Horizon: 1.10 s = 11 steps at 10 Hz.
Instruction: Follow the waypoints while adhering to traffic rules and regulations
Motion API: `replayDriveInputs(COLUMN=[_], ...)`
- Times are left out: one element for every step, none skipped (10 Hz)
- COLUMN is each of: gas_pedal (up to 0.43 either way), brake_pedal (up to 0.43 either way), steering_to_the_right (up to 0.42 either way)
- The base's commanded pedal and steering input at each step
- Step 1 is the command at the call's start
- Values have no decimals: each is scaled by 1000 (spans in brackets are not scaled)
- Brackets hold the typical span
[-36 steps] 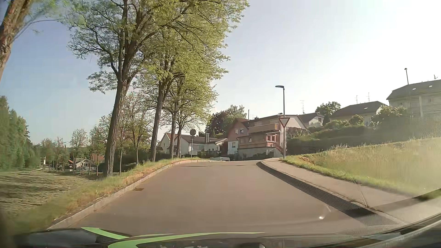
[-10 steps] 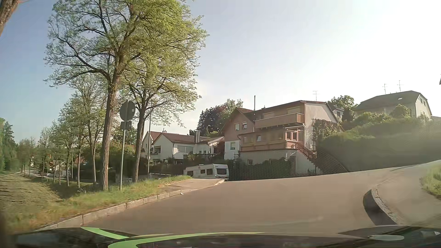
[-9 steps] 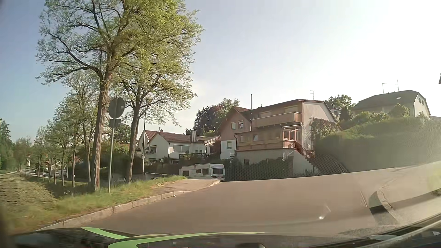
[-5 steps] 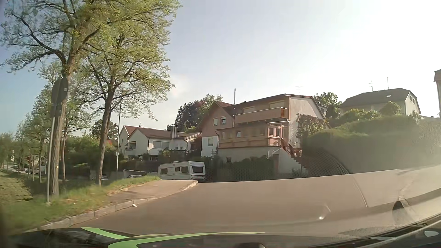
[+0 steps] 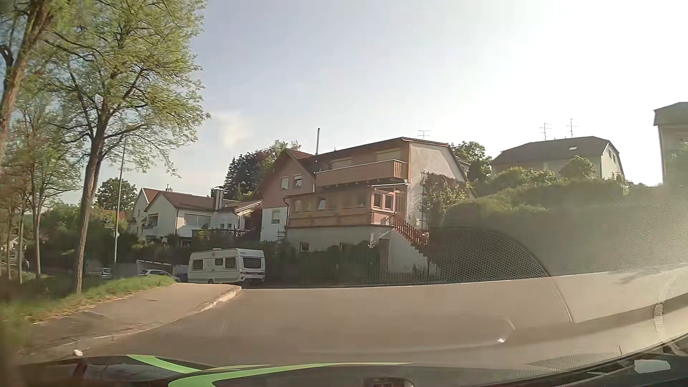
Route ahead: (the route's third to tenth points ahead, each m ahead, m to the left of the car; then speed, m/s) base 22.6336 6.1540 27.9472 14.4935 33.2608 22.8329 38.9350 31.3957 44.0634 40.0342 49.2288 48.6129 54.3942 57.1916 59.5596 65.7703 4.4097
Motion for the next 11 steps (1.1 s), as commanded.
replayDriveInputs(gas_pedal=[0, 0, 0, 0, 0, 0, 0, 0, 0, 0, 0], brake_pedal=[0, 0, 0, 0, 0, 0, 0, 0, 0, 0, 0], steering_to_the_right=[261, 267, 272, 278, 282, 287, 291, 287, 285, 284, 280])
